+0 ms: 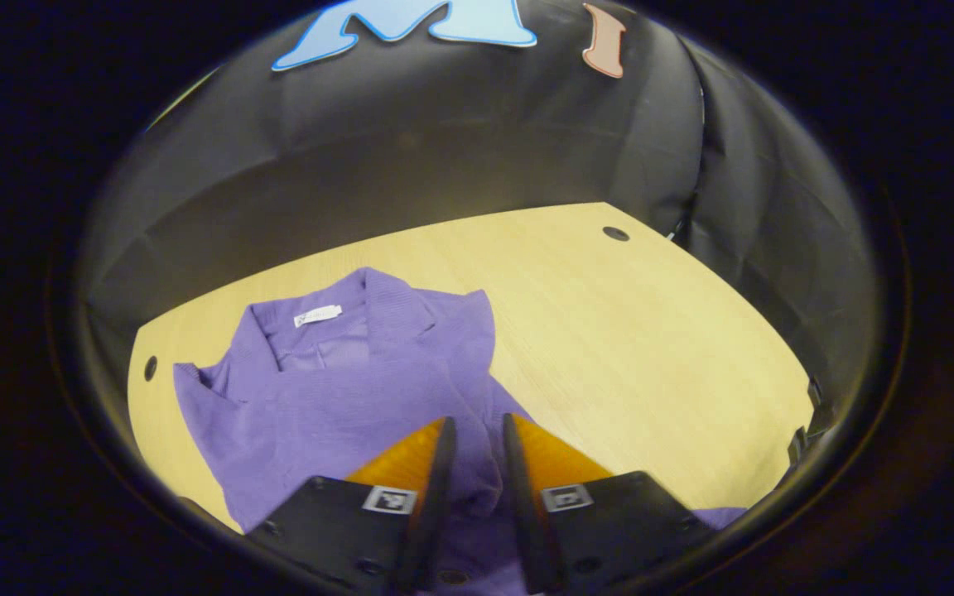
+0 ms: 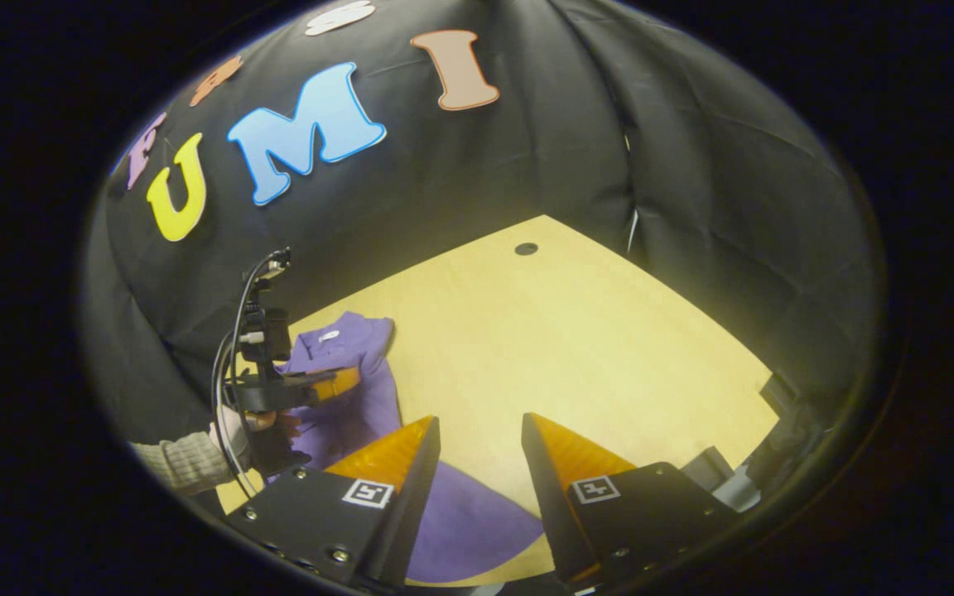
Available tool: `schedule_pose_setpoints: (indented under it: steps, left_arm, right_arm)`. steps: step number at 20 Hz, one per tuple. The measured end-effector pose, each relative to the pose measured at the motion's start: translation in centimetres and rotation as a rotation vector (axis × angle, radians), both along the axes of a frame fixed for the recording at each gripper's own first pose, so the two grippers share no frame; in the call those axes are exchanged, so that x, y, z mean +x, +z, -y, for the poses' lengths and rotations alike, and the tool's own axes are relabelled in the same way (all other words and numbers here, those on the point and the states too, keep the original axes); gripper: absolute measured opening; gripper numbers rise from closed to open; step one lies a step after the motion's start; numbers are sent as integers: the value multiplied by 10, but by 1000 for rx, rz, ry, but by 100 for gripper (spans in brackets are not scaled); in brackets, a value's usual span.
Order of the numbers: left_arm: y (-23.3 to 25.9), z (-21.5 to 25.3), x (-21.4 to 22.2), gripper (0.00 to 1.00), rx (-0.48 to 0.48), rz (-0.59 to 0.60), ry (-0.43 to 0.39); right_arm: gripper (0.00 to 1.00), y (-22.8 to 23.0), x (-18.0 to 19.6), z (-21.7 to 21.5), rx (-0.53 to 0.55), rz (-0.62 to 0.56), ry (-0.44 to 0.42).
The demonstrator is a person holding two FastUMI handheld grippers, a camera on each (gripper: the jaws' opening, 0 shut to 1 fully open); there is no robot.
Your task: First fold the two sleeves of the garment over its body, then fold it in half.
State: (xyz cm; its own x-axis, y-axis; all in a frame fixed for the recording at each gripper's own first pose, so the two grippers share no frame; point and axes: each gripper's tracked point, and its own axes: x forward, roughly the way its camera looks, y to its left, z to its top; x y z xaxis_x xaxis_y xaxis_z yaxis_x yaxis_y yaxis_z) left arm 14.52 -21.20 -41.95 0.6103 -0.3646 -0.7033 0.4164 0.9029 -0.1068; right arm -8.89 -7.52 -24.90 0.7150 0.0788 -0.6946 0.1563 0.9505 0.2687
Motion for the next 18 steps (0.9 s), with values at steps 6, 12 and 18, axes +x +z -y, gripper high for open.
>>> schedule_pose_setpoints:
  steps: [6, 12, 18]
  left_arm:
    - [24, -18, -14, 82, -39, 22, 37]
    - [25, -70, -54, 91, -27, 8, 70]
    - [15, -128, -114, 95, 15, -30, 115]
  right_arm:
    - [64, -16, 3, -23, -2, -30, 76]
    - [64, -33, 0, -54, -5, -64, 153]
    - [64, -63, -7, -83, -16, -132, 241]
